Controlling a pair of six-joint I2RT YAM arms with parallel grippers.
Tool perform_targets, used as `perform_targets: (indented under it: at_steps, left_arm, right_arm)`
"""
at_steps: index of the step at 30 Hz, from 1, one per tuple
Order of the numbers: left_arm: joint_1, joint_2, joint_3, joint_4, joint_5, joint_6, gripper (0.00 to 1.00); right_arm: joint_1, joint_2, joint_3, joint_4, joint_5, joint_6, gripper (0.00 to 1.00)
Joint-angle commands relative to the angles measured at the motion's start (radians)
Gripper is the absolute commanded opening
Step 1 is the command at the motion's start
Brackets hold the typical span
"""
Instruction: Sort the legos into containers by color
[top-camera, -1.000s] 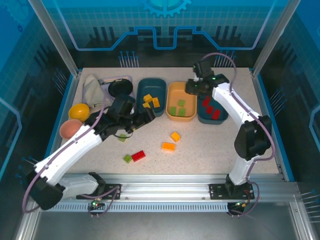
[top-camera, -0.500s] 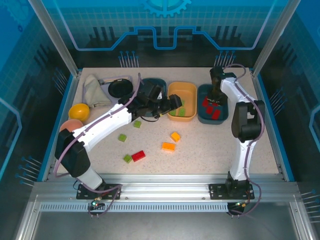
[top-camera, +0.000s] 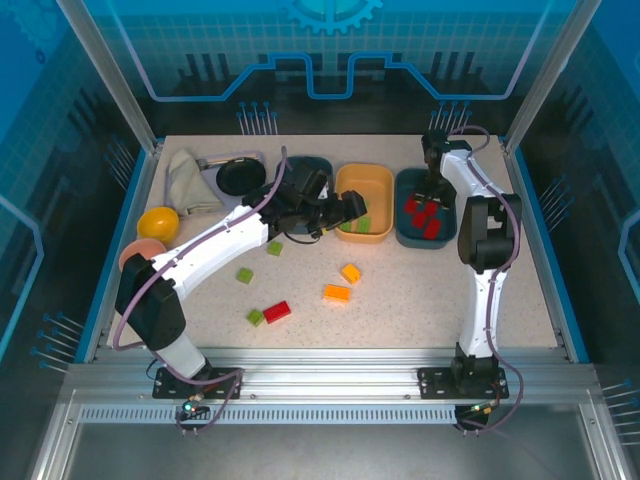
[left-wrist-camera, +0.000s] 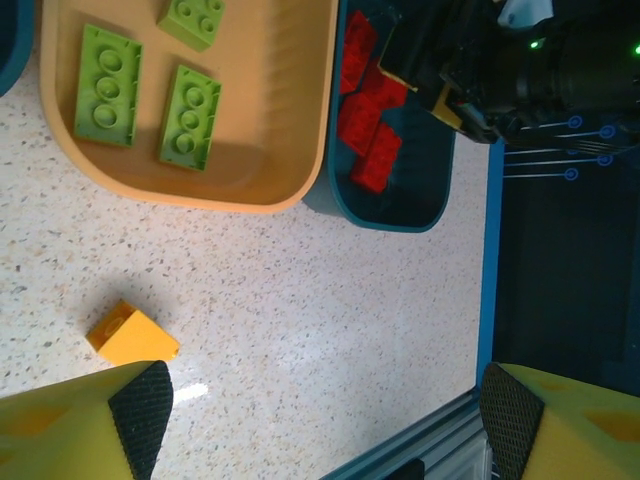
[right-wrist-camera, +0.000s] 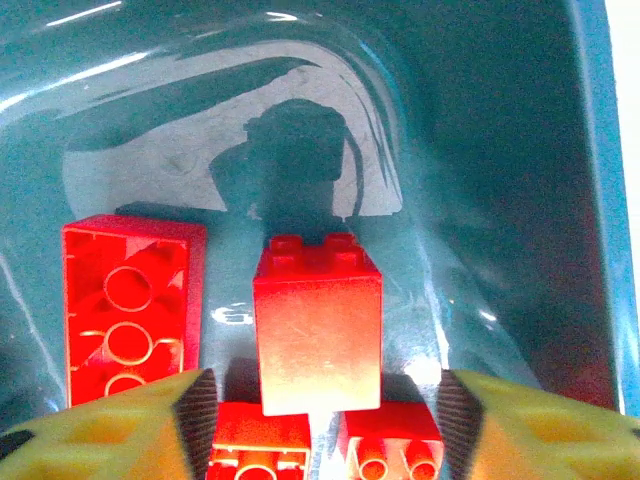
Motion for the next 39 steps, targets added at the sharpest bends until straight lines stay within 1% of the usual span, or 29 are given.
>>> perform_targets:
  at_steps: [1, 3, 6, 9, 13, 16, 17, 18, 20, 23, 24, 27, 31, 35, 39]
  left_arm:
    - [-0.009, -0.040, -0.013, -0.077, -0.013, 0.011, 0.84]
    - [-0.010, -0.054, -0.026, -0.114, -0.032, -0.002, 0.84]
    - [-0.010, -0.072, -0.047, -0.195, -0.073, -0.045, 0.83]
    - [-0.010, -0.083, -0.089, -0.235, -0.075, -0.102, 0.83]
    - [-0.010, -0.069, -0.142, -0.233, -0.050, -0.194, 0.81]
    - [-0.017, -0.006, -0.124, -0.239, -0.020, -0.244, 0.79]
    - [-0.022, 0.022, -0.107, -0.248, -0.016, -0.254, 0.79]
    - [-0.028, 0.051, -0.087, -0.259, -0.016, -0.264, 0.78]
    - [-0.037, 0.108, -0.052, -0.265, -0.011, -0.281, 0.75]
    - [-0.056, 0.199, 0.014, -0.286, -0.001, -0.311, 0.73]
    - [-0.064, 0.232, 0.038, -0.296, -0.006, -0.316, 0.73]
    - [-0.078, 0.305, 0.090, -0.307, -0.015, -0.338, 0.71]
    - [-0.092, 0.378, 0.149, -0.330, -0.034, -0.362, 0.68]
    - [-0.101, 0.436, 0.198, -0.343, -0.040, -0.378, 0.63]
    - [-0.119, 0.468, 0.220, -0.366, -0.051, -0.400, 0.60]
  right_arm:
    - [0.012, -0.058, 0.034, -0.030, -0.017, -0.015, 0.68]
    - [0.028, -0.101, 0.045, -0.040, -0.019, -0.013, 0.68]
    - [0.063, -0.215, 0.019, -0.030, -0.032, -0.009, 0.66]
    - [0.137, -0.393, -0.095, 0.040, -0.049, -0.038, 0.66]
    - [0.292, -0.673, -0.367, 0.171, -0.067, -0.089, 0.68]
    - [0.392, -0.909, -0.641, 0.297, -0.152, -0.087, 0.69]
    - [0.433, -0.988, -0.725, 0.326, -0.156, -0.079, 0.71]
    - [0.469, -1.062, -0.800, 0.347, -0.172, -0.069, 0.74]
    - [0.508, -1.181, -0.919, 0.378, -0.245, -0.049, 0.80]
    - [0.541, -1.334, -1.047, 0.368, -0.301, 0.010, 0.90]
    - [0.551, -1.376, -1.078, 0.354, -0.308, 0.028, 0.92]
    - [0.571, -1.449, -1.108, 0.289, -0.311, 0.049, 0.93]
    - [0.571, -1.508, -1.119, 0.232, -0.290, 0.057, 0.92]
    - [0.571, -1.529, -1.117, 0.210, -0.271, 0.060, 0.92]
    - [0.571, -1.529, -1.119, 0.206, -0.274, 0.068, 0.92]
